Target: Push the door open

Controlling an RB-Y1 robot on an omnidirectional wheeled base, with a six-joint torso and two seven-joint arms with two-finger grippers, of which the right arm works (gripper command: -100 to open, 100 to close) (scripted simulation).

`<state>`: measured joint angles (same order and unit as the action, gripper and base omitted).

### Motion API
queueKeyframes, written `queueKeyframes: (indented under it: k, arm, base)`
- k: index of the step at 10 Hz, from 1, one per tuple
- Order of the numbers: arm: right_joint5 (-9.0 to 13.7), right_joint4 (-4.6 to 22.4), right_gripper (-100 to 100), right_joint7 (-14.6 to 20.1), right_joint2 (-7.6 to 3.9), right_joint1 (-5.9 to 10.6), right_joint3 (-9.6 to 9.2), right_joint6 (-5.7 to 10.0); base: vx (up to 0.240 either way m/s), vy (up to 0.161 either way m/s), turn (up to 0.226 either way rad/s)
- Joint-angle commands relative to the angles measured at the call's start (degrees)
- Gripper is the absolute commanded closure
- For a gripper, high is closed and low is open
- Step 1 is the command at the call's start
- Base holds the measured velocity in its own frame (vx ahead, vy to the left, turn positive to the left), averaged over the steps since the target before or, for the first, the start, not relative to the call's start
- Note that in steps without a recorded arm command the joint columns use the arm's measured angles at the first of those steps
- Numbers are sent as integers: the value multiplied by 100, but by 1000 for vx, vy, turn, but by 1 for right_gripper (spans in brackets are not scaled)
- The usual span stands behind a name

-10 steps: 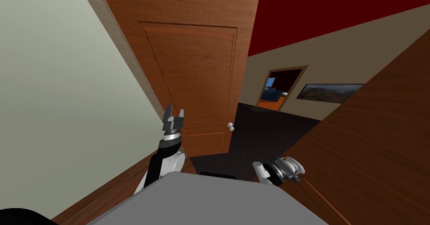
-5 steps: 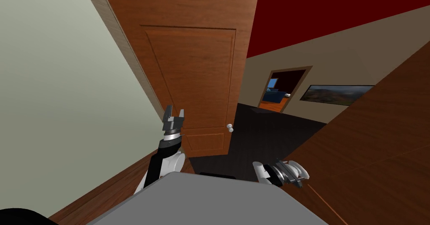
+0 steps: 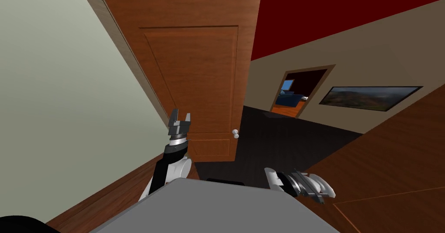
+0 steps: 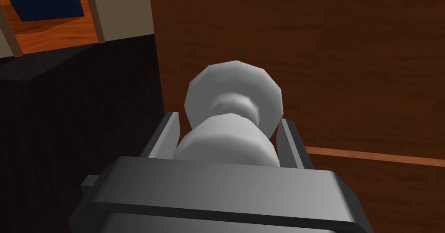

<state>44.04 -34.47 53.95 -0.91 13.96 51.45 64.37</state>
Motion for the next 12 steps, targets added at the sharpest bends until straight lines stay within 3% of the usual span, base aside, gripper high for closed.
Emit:
queueKeyframes:
  k: [1,3,7,9,10,11,12]
  arm:
    - [88,108,100,-12,-107,49,129,163]
    - [246,128,100,-94,-98,86,346,335]
    - [392,147,100,-169,-41,120,546,492]
    - [538,166,100,-245,76,155,747,650]
    - [506,110,100,-255,75,130,698,559]
    - [643,115,100,-300,-71,136,885,712]
    - [697,116,100,-316,-109,139,957,763]
  base:
    - [44,-140,91]
    - [42,-164,115]
    - [22,-126,62]
    - [22,-144,90]
    - [20,-76,14]
    - [-5,-151,93]
    - [8,-199,91]
